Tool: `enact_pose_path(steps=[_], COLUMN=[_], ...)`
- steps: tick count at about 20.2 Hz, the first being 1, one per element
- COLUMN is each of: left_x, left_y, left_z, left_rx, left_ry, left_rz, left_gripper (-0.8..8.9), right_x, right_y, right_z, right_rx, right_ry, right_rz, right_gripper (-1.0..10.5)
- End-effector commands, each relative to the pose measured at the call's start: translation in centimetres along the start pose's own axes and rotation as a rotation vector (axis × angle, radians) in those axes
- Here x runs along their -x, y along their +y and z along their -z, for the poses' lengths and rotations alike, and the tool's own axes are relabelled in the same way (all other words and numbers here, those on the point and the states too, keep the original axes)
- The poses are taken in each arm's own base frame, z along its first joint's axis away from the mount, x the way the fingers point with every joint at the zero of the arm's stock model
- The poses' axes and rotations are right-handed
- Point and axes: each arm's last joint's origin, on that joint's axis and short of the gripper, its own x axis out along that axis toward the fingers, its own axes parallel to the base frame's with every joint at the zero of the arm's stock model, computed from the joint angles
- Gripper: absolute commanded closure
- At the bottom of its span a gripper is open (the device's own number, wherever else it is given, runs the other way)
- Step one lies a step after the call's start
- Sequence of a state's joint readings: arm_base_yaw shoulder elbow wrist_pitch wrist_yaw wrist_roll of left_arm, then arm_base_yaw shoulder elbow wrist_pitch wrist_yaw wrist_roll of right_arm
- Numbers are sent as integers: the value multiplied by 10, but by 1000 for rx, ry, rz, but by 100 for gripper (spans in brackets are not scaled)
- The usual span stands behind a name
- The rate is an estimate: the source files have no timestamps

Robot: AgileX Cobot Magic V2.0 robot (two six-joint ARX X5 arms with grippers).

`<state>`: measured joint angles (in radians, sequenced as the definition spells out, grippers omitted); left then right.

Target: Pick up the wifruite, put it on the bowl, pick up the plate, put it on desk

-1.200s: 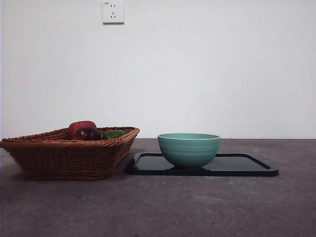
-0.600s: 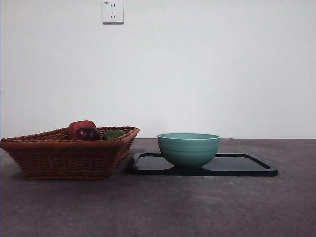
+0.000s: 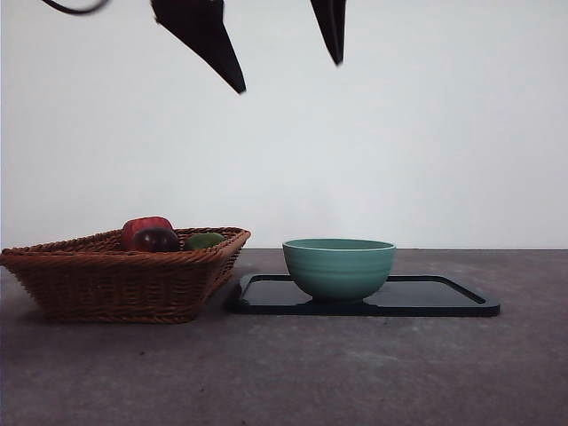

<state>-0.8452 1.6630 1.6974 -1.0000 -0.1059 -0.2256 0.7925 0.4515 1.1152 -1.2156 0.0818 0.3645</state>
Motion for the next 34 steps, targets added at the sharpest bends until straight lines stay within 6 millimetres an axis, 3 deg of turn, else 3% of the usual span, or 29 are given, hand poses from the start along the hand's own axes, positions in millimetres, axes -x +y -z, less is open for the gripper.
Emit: enact_pose_path(steps=[1, 8, 17, 34], left_x=[-14, -71, -145, -201], left_y=[0, 6, 11, 8], left_z=[-19, -61, -66, -55], left_rx=[-37, -47, -59, -55], left_ry=[19, 118, 159, 213], left_rz=[-15, -56, -43, -4], left_gripper=[197, 197, 197, 197], right_x=[2, 2, 2, 2], right_y=[1, 1, 1, 1], right_z=[-2, -2, -3, -2], right_rx=[9, 9, 9, 9], right_ry=[-16, -16, -16, -16], right_rz=[-15, -15, -15, -15], right_gripper=[386, 385, 386, 386])
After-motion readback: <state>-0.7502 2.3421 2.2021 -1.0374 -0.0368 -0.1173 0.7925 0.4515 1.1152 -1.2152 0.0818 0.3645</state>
